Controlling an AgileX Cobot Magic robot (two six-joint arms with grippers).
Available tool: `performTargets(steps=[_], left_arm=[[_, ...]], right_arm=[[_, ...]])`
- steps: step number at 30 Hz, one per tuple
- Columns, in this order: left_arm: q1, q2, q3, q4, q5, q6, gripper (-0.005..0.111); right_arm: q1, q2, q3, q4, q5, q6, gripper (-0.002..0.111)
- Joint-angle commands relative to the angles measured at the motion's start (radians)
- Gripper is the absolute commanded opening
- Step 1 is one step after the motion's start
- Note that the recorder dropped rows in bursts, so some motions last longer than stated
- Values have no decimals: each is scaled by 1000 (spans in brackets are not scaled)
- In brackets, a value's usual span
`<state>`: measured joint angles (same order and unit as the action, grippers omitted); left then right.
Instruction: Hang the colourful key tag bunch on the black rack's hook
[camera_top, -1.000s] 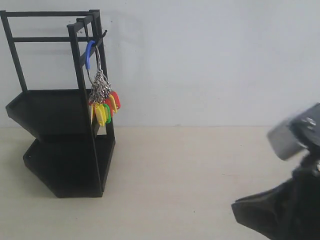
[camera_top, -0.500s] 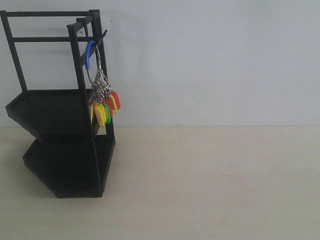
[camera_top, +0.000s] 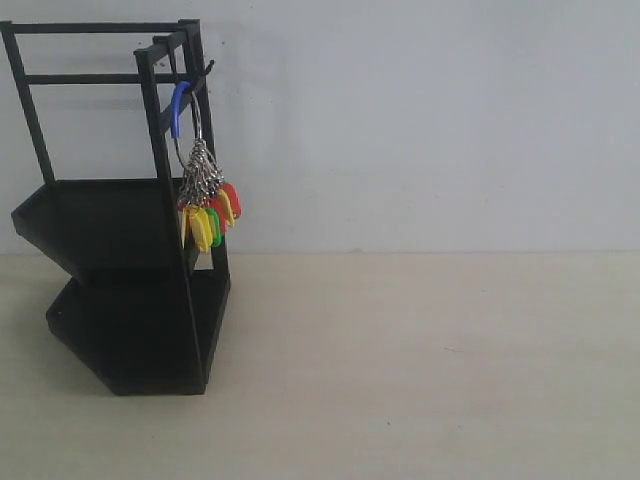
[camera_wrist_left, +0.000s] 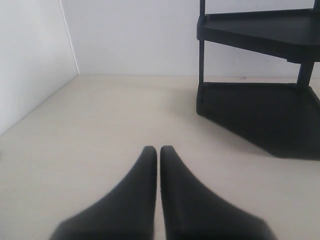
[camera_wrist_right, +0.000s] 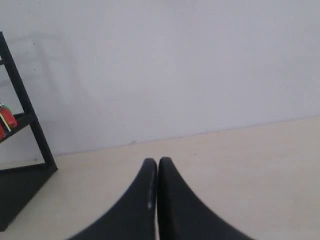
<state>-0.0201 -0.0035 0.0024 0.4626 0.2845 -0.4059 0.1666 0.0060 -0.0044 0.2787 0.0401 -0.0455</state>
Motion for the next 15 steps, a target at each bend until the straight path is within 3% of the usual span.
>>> performTargets(steps=[1,7,15], left_arm=[[-1,4,-2,0,-1,-6,4],[-1,4,-2,0,-1,-6,4],[-1,4,-2,0,-1,-6,4]], right_arm=[[-7,-6,4,1,65,-95,0],[-7,-6,4,-80,307,-122,0],[-43,-6,4,-79,325,-84,0]])
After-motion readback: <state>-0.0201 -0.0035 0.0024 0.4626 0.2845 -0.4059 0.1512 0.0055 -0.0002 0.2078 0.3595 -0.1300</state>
